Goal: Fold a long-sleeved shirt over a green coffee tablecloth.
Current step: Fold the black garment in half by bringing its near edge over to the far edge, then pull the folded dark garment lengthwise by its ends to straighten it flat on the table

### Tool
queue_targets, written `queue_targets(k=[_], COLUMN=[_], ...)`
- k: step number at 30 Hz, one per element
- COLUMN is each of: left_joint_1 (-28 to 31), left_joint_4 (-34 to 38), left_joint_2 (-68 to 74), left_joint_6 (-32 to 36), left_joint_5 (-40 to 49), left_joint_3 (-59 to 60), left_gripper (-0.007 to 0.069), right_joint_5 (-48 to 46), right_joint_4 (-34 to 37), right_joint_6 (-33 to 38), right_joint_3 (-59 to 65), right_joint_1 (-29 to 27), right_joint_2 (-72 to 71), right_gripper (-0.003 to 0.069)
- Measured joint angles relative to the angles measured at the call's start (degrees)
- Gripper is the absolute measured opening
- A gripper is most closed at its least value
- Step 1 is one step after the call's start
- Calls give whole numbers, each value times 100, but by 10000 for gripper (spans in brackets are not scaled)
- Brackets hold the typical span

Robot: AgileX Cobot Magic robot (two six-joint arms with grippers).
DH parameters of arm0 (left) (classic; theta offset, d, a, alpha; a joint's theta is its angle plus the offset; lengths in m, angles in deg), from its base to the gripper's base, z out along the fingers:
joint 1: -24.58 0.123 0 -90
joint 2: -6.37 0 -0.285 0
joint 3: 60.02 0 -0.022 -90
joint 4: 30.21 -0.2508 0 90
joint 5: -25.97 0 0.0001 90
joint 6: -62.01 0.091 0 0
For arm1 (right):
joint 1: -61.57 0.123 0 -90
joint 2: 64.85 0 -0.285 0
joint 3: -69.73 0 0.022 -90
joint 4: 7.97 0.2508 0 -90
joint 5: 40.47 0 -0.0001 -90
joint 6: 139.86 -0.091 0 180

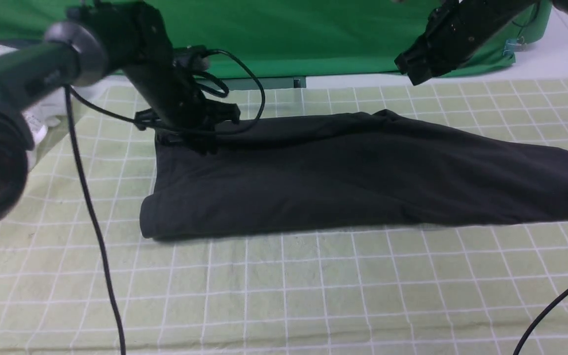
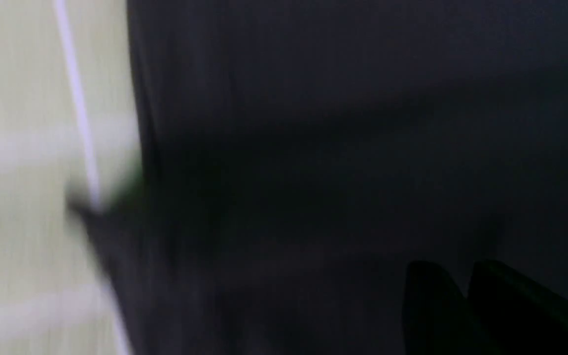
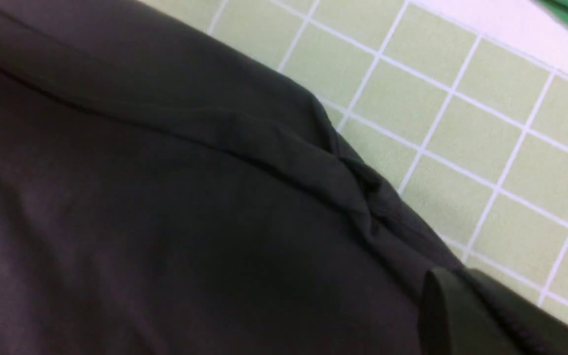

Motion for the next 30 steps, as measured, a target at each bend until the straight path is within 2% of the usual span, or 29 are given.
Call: queue_targets(k=[1,3,7,13,18,22,28,30], left_joint_1=[0,22,251,701,786,786,786,786], left_joint_4=[-150,-313,-514,8,223,372,580,580], left_joint_2=[116,188,119,-656,-1283,-1376,-1324,-1324], left_joint_6=[-63,-119,-158,-165,-177,-177,-117,-112], left_joint_5=[-624,-1159,-1728,-694,116,316,467,467], left_joint_3=[5,12,-32,-500,-594,-594,-594,-594], left_gripper=[108,108,108,108,108,108,108,108], right_joint_5=[-16,-47,-259,-1213,-1336,-1349,-1082,-985], right_joint_4=[-69,-175,-471,-580,-637,-710,-750,-756], right_joint_6=[70,124,154,-135,-640,-689,-529,-639], right_joint_3=[0,0,0,67,528,1128,1664,1669], right_joint_1=[-6,-31,-269,-1115,-1832,-2149,-2591,-2675], right_joint_2=[0,-9,-162,-605,-730,-718,-366,-165], right_gripper=[8,8,8,8,29,102,454,543])
